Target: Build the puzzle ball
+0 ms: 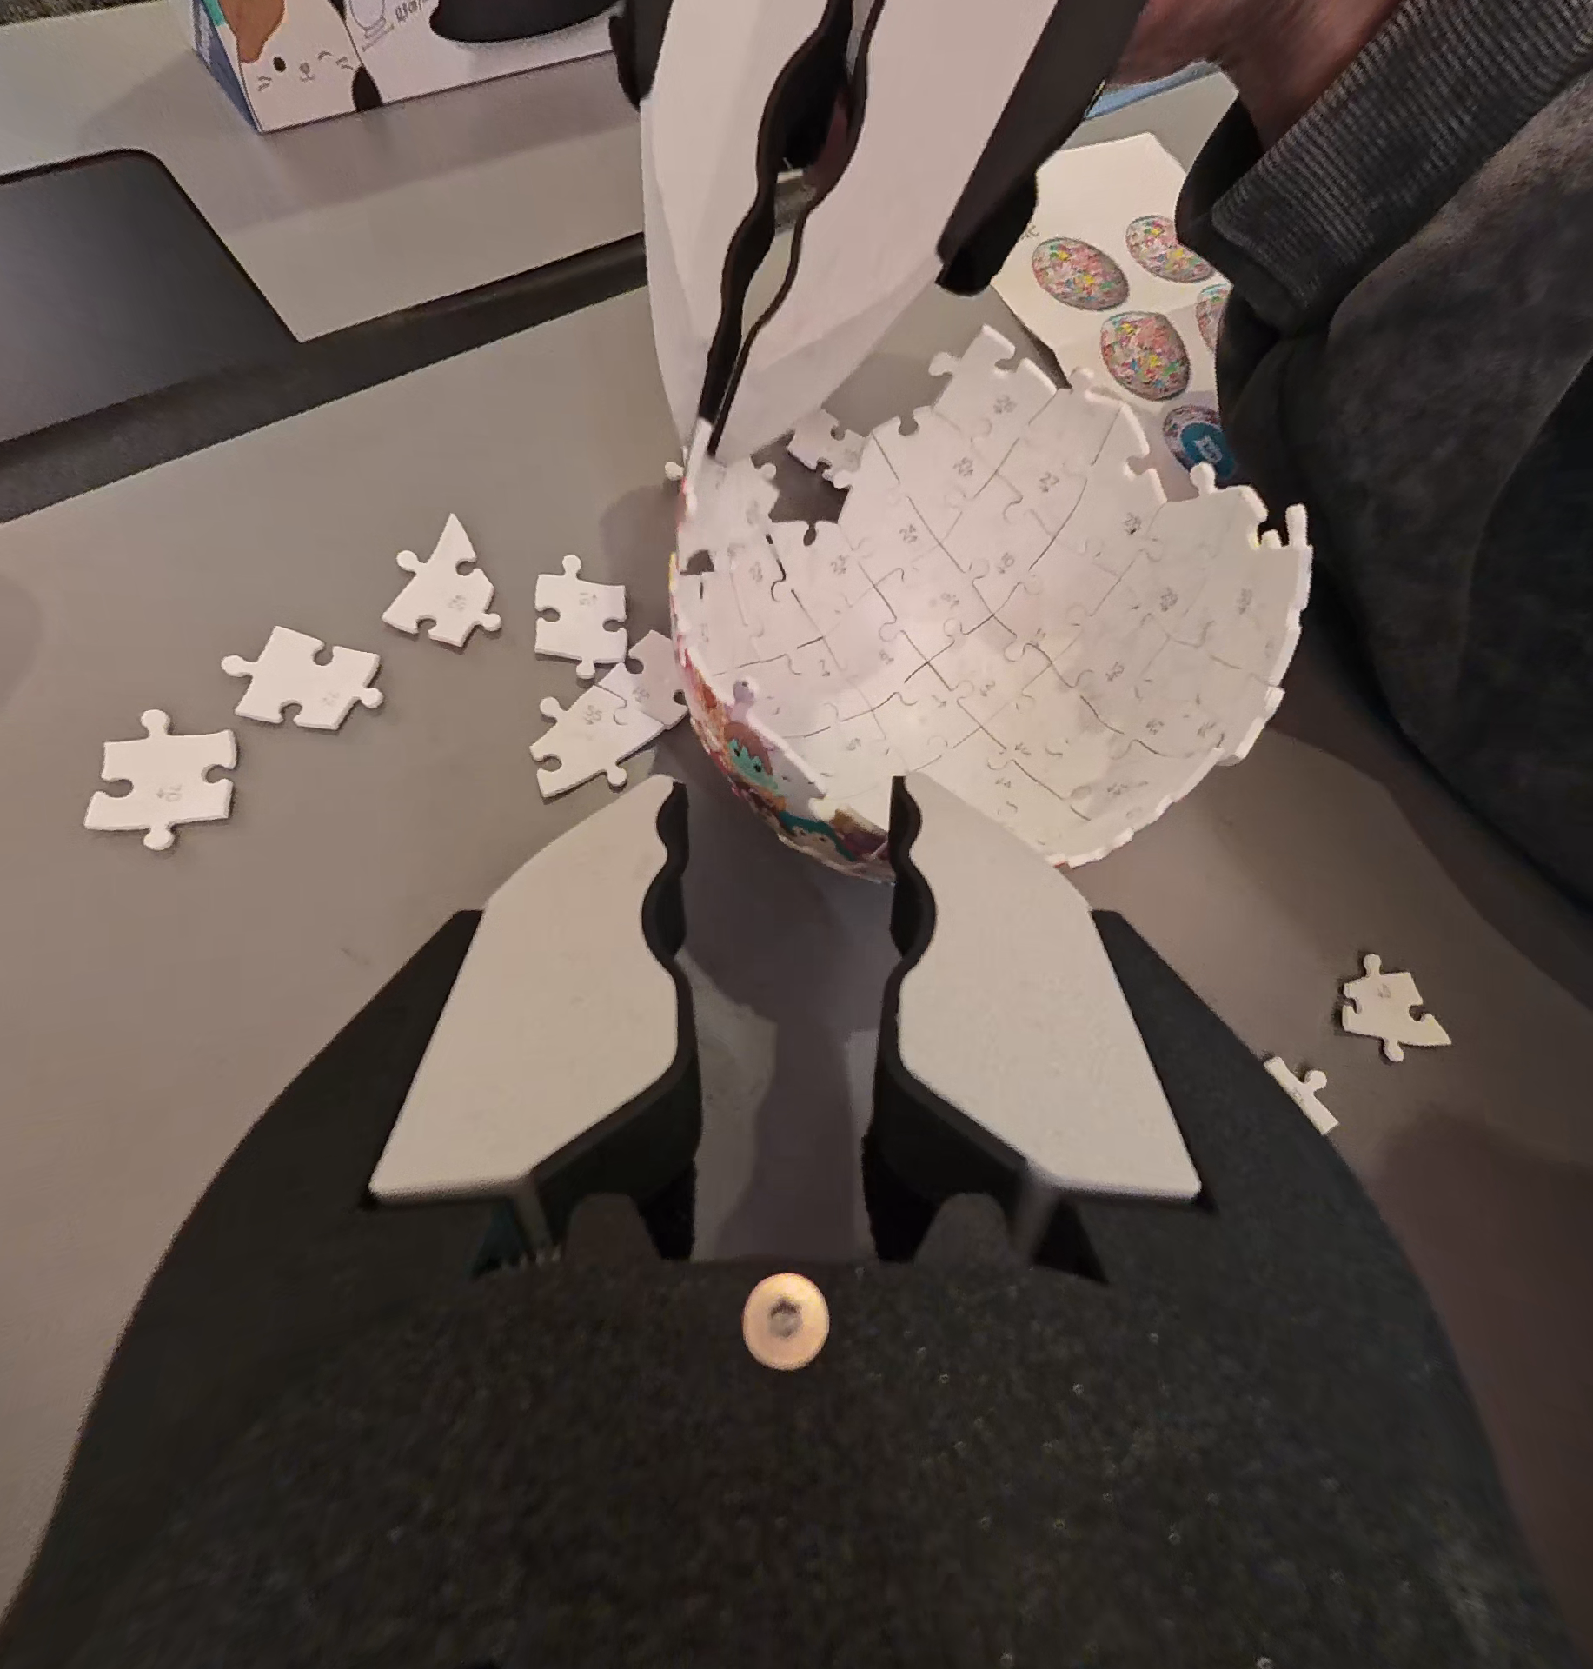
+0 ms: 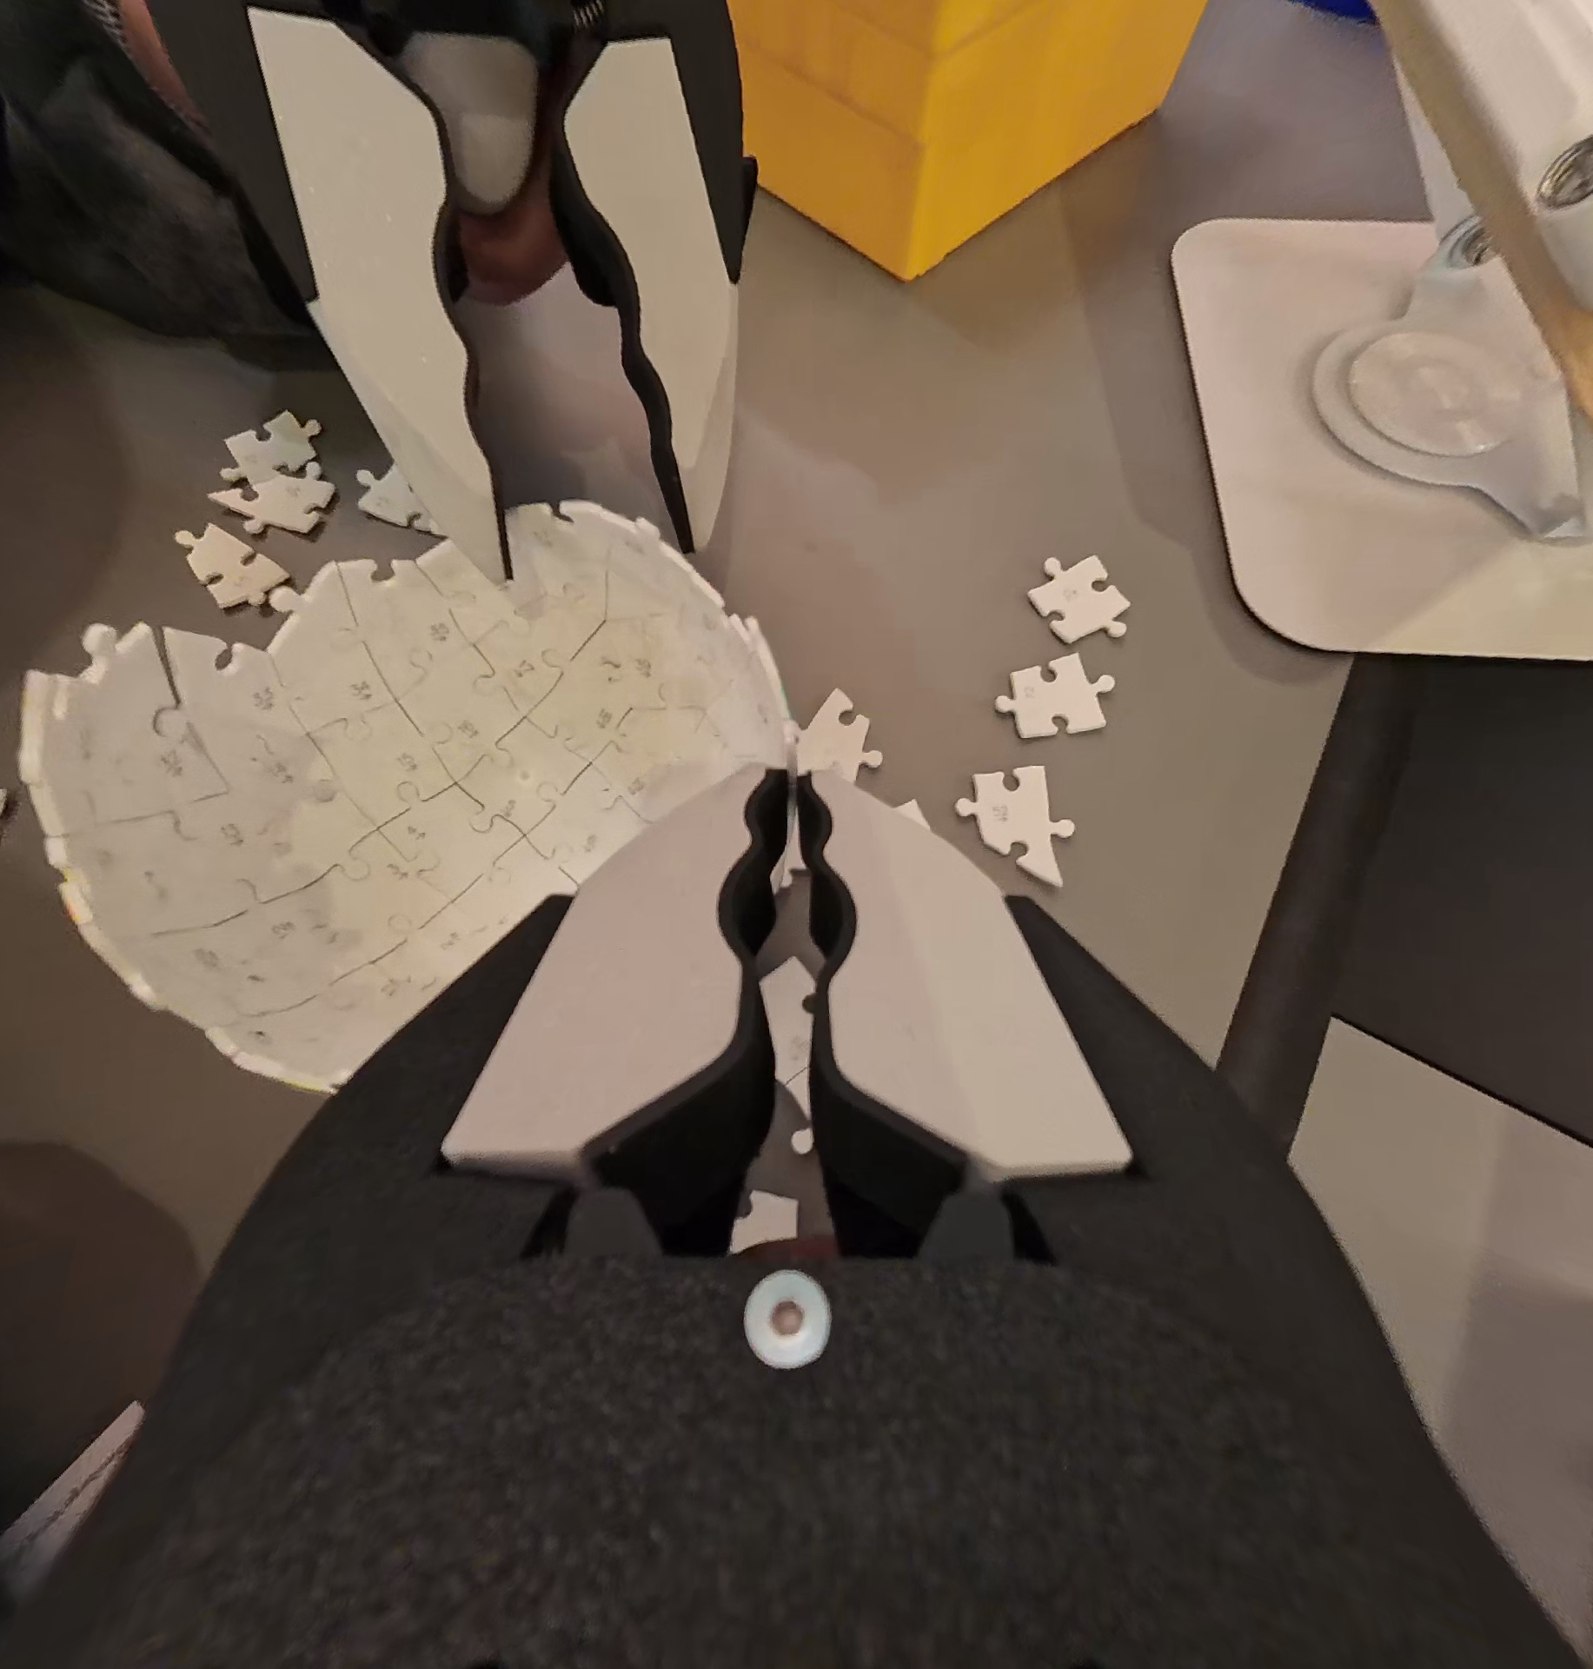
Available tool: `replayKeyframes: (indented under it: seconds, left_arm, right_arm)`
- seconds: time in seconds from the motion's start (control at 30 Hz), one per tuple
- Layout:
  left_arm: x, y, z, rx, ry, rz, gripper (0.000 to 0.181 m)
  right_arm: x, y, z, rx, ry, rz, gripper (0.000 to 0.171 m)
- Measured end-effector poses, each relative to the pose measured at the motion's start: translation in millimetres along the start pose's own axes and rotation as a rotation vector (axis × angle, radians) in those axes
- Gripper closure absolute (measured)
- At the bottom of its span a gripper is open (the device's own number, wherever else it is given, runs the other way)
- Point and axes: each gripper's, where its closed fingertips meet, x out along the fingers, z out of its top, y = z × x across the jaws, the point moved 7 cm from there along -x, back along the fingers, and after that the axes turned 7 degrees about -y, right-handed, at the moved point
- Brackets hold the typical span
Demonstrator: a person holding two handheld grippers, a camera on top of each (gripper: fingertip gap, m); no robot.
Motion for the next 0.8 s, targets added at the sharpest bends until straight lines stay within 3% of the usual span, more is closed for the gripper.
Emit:
replayKeyframes:
  seconds: [0.8]
  left_arm:
    - [2.2,0.8,-1.6,-0.001,0.009,-0.01,0.142]
  right_arm:
    - [3.8,-3.5,-1.8,0.004,0.006,-0.005,0.169]
